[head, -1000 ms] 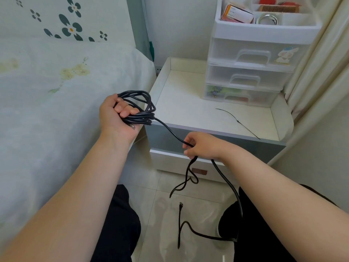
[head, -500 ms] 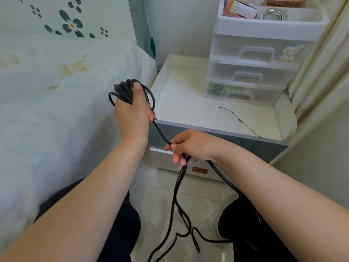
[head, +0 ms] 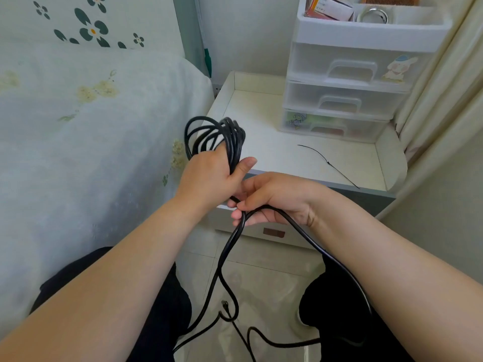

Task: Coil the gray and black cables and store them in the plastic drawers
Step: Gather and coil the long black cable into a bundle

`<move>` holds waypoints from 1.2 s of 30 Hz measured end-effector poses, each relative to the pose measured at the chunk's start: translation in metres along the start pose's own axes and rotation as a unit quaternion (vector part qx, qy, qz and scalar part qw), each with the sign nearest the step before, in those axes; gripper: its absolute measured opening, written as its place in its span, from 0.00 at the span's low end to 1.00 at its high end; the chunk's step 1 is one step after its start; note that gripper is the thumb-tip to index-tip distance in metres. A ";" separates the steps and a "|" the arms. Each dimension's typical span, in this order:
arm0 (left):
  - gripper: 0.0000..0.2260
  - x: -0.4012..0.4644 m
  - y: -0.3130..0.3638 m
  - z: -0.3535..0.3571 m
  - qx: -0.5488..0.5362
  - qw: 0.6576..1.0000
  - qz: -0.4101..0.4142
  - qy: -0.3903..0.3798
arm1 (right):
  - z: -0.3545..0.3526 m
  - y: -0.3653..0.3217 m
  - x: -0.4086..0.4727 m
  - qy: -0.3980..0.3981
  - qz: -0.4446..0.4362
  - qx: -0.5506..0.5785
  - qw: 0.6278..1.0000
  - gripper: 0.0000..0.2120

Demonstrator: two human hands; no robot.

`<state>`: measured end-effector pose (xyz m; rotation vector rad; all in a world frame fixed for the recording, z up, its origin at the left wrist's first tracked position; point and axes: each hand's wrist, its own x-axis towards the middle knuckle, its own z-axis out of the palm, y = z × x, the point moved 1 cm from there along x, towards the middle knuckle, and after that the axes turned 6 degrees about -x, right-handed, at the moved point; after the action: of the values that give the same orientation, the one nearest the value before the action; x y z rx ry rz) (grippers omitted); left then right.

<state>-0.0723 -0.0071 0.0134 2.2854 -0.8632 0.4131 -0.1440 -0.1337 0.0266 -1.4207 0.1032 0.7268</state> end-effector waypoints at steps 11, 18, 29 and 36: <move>0.37 -0.004 -0.008 0.001 -0.011 0.987 -0.051 -0.152 | -0.002 0.002 0.007 0.037 -0.016 -0.006 0.999 0.14; 0.22 -0.003 -0.013 -0.015 -0.001 0.989 -0.069 -0.130 | 0.003 0.014 0.007 -0.037 -0.066 -0.109 0.991 0.30; 0.29 -0.024 -0.003 -0.011 -0.152 0.888 -0.124 -0.417 | -0.016 0.011 0.007 0.047 -0.063 -0.205 0.976 0.11; 0.04 -0.021 -0.010 -0.016 -0.187 0.844 -0.139 -0.482 | -0.016 0.012 0.010 0.045 -0.081 -0.302 0.949 0.13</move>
<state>-0.0820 0.0195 0.0102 2.1141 -0.9113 -1.0463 -0.1365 -0.1444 0.0089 -2.0224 -0.1810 0.5768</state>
